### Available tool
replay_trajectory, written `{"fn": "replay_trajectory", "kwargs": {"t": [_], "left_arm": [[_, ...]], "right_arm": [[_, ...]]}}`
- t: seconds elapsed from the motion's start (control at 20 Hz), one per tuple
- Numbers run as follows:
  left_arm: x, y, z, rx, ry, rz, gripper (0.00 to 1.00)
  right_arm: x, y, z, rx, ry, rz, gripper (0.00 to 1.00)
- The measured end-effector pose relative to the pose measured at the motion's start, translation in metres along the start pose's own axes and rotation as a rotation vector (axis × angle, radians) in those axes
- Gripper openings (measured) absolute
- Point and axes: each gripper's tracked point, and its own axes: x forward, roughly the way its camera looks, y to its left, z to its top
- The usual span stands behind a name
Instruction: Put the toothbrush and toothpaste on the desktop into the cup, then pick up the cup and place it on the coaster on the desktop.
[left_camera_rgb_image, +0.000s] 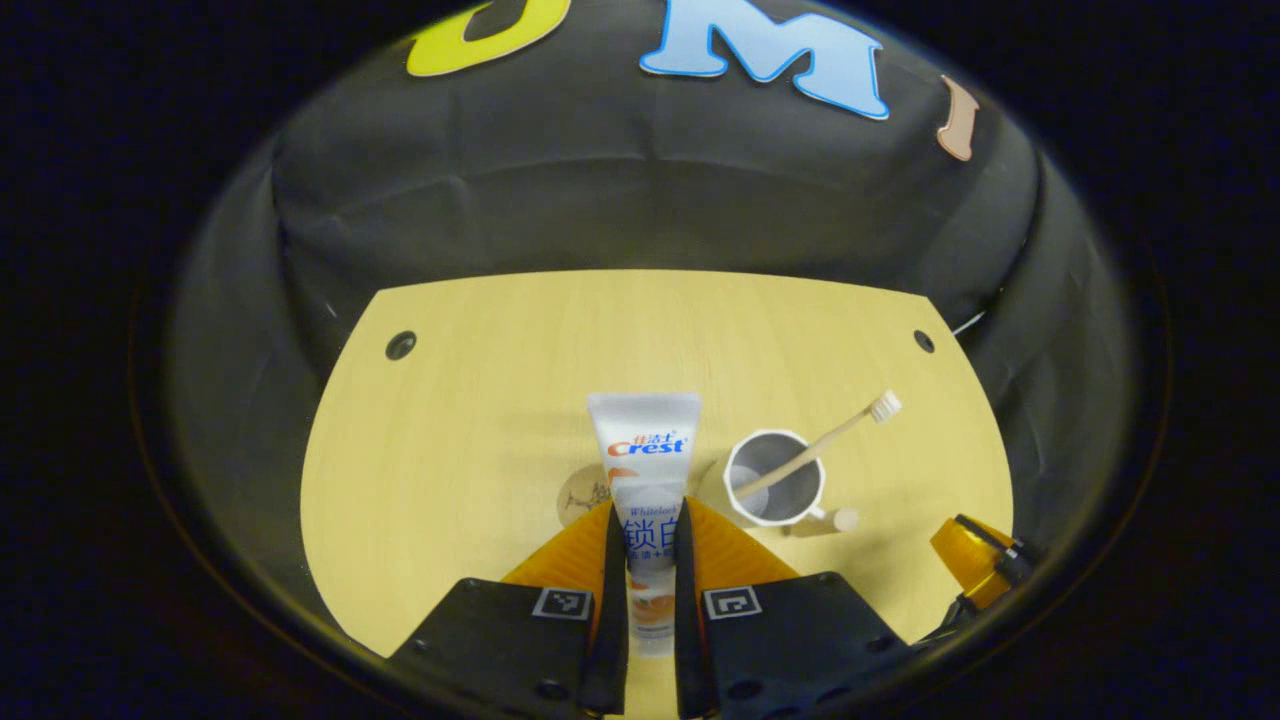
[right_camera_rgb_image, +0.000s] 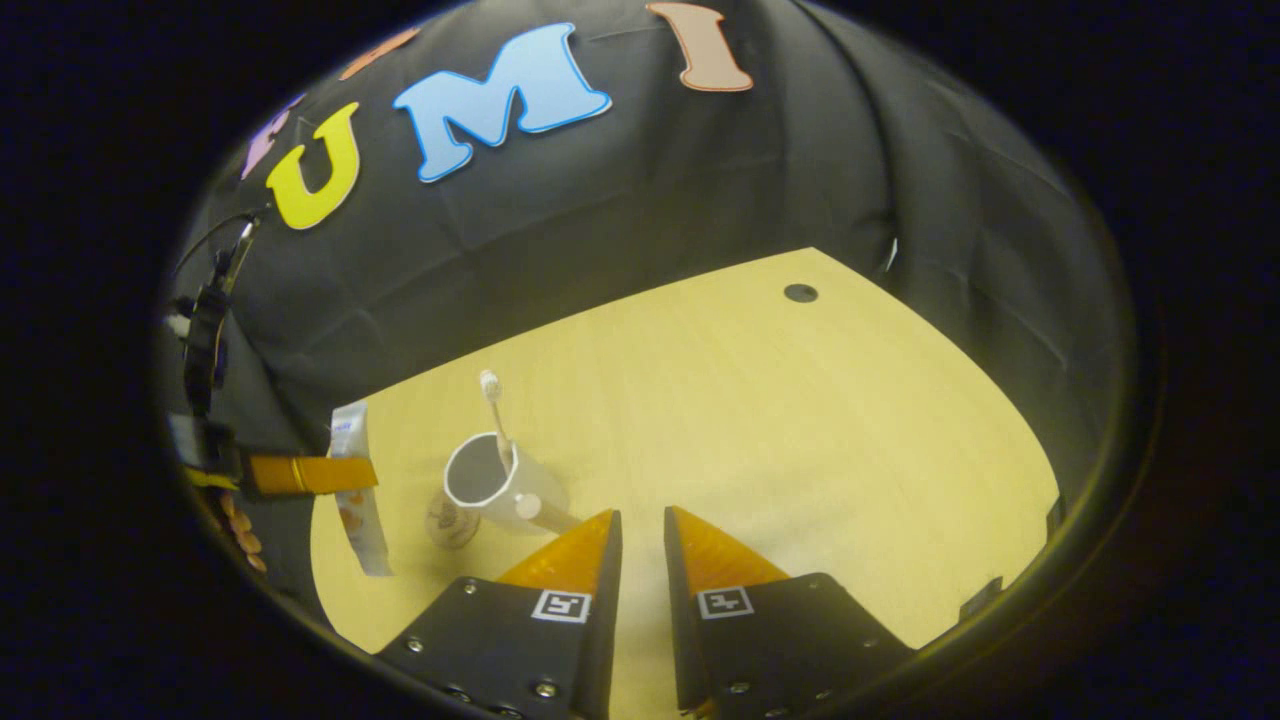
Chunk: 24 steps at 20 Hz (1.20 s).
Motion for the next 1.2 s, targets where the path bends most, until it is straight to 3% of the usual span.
{"fn": "replay_trajectory", "kwargs": {"t": [0.25, 0.6, 1.0, 1.2], "left_arm": [[0.011, -0.038, 0.047, 0.084, -0.053, -0.033, 0.26], [0.033, -0.084, 0.075, 0.189, -0.083, -0.078, 0.26], [0.058, -0.110, 0.071, 0.148, -0.077, -0.138, 0.27], [0.069, -0.107, 0.065, 0.118, -0.080, -0.124, 0.27]], "right_arm": [[-0.002, -0.022, -0.001, 0.048, 0.005, -0.042, 0.24], [-0.011, -0.056, -0.005, 0.079, 0.019, -0.110, 0.24], [-0.018, -0.095, -0.009, 0.112, 0.025, -0.179, 0.27], [-0.019, -0.102, -0.007, 0.125, 0.030, -0.189, 0.24]]}}
